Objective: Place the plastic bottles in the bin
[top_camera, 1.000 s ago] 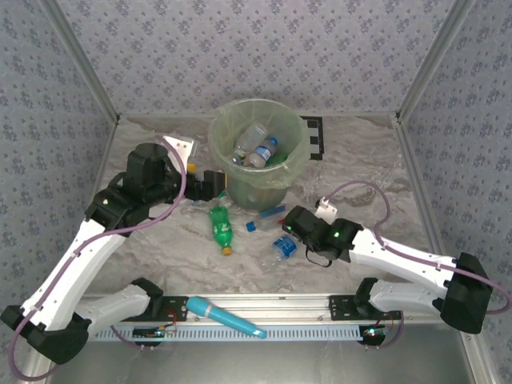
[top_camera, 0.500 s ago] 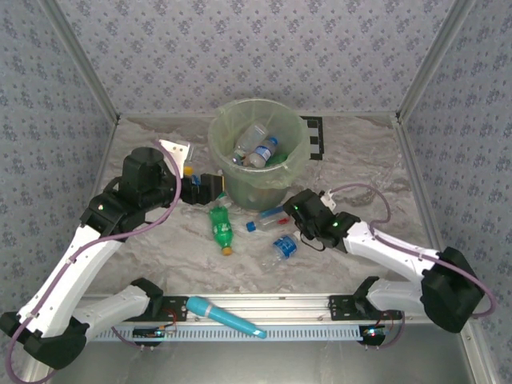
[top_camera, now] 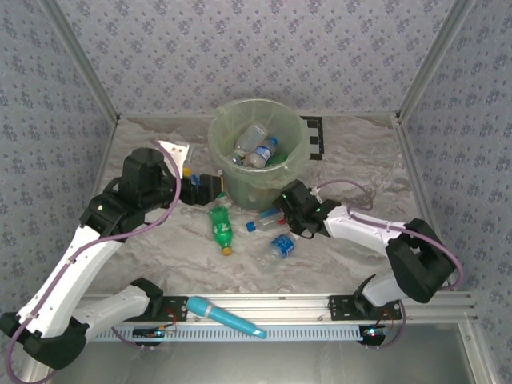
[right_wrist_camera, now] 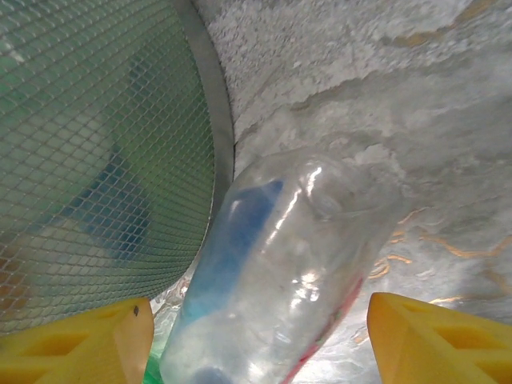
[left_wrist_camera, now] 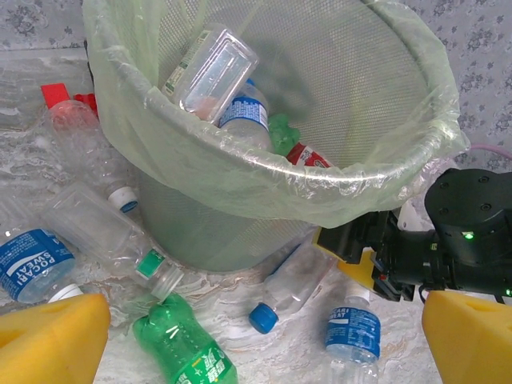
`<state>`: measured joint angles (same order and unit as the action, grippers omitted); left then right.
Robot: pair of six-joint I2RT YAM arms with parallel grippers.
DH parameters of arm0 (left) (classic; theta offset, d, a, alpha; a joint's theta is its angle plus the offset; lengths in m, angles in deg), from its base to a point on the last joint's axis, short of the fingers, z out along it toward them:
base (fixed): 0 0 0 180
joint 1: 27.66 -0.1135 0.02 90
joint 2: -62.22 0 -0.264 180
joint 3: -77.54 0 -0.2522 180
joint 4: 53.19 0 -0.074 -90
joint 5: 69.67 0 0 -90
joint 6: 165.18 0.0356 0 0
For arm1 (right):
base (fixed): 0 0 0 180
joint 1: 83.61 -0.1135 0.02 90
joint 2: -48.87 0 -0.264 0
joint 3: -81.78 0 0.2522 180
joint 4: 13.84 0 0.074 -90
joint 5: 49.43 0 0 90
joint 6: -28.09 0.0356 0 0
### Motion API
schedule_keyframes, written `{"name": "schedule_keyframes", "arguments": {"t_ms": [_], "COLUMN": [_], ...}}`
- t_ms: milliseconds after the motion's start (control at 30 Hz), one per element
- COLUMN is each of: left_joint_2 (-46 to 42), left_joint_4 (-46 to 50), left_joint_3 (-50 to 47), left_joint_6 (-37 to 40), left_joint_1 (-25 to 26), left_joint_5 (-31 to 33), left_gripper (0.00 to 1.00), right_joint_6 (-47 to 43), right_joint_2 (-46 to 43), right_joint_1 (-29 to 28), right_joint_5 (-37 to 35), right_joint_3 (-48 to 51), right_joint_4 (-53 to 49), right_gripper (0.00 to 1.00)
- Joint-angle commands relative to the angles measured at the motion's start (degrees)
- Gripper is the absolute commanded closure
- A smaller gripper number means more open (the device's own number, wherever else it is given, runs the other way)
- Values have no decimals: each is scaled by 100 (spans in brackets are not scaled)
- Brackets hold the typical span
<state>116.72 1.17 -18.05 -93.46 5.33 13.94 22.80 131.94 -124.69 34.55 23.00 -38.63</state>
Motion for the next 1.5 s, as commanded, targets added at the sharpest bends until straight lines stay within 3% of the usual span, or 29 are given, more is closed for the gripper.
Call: {"name": "schedule_keyframes", "arguments": {"t_ms": [0,533,767,900,1167,1467], "left_joint_2": [-115,-32,-44,-33,-25,-27], "left_joint_4": [62,99,115,114,98,90], "left_joint_3": [13,53,65,56,71,89], "left_joint_6": [50,10,-4,-10,-9,-26], "left_joint_1": [-12,-12,-12,-12,-12,-13], "left_joint_5": [86,130,147,138,103,75], "left_gripper": [0,0,0,0,0,0], "right_joint_6": [90,-41,-17,12,96,64], "right_joint_2": [205,839,745,440,-203,-1810], "right_joint_1": [88,331,337,369,546,1046], "right_joint_5": [167,299,178,11,-214,-580], "right_joint_3": [-137,-327,-234,-32,213,744], "right_joint_4": [5,326,267,219,-109,-830], "right_gripper": [27,28,38,46,44,46]}}
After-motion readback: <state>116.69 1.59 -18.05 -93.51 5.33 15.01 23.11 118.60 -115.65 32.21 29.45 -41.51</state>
